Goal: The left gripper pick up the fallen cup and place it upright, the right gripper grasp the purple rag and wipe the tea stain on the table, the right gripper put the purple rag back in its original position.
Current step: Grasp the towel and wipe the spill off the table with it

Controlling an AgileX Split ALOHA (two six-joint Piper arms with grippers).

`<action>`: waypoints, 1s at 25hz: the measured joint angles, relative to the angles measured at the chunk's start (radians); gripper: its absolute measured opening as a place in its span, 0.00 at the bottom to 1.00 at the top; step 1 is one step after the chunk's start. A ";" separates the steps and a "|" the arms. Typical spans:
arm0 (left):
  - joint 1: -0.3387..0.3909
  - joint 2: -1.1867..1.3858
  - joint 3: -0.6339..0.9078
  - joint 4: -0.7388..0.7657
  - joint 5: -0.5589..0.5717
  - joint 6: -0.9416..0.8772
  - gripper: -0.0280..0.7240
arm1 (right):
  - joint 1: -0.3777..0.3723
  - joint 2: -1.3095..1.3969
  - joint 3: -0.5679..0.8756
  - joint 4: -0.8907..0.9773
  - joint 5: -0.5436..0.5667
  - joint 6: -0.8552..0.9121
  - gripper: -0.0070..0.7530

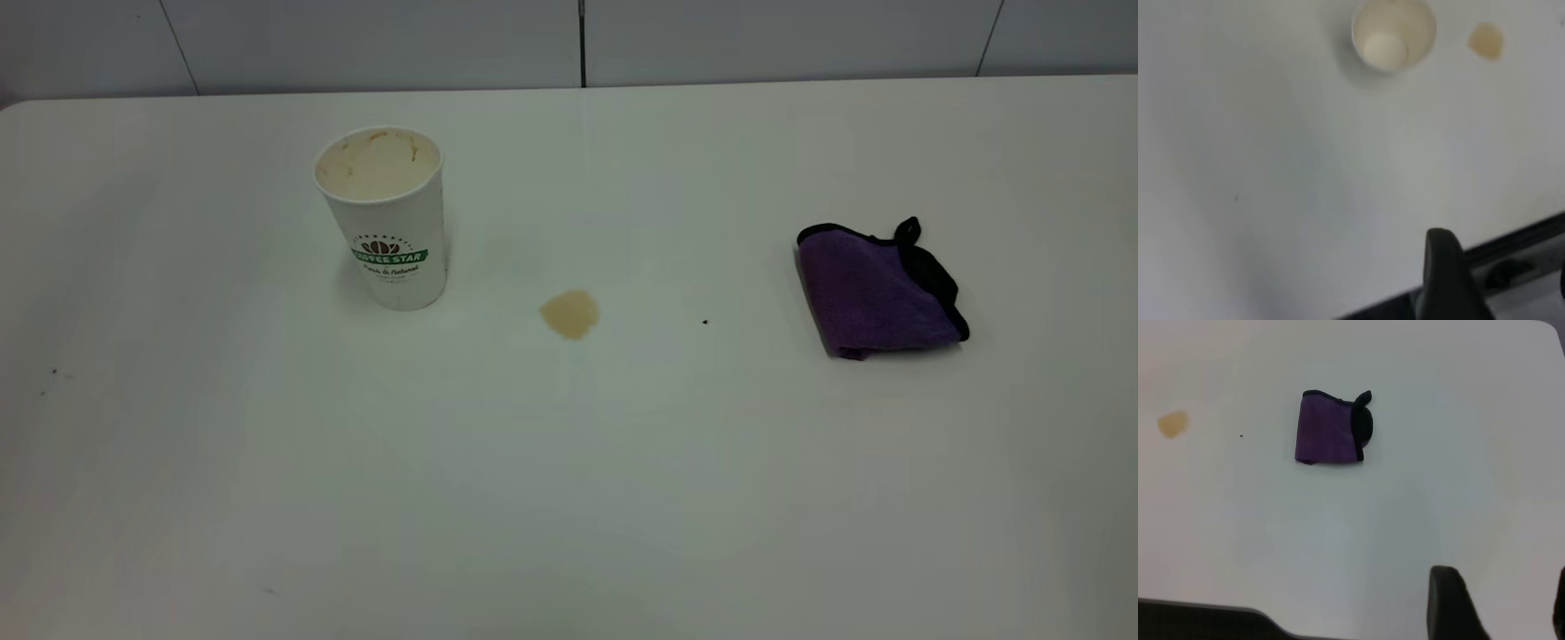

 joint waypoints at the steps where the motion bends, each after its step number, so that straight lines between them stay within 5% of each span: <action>1: 0.000 -0.044 0.076 0.003 0.000 -0.006 0.63 | 0.000 0.000 0.000 0.000 0.000 0.000 0.54; 14: 0.000 -0.558 0.827 0.024 -0.032 -0.080 0.63 | 0.000 0.000 0.000 0.000 0.000 0.000 0.54; 25: 0.000 -0.944 0.925 0.024 -0.060 -0.085 0.63 | 0.000 0.000 0.000 0.000 0.000 0.000 0.54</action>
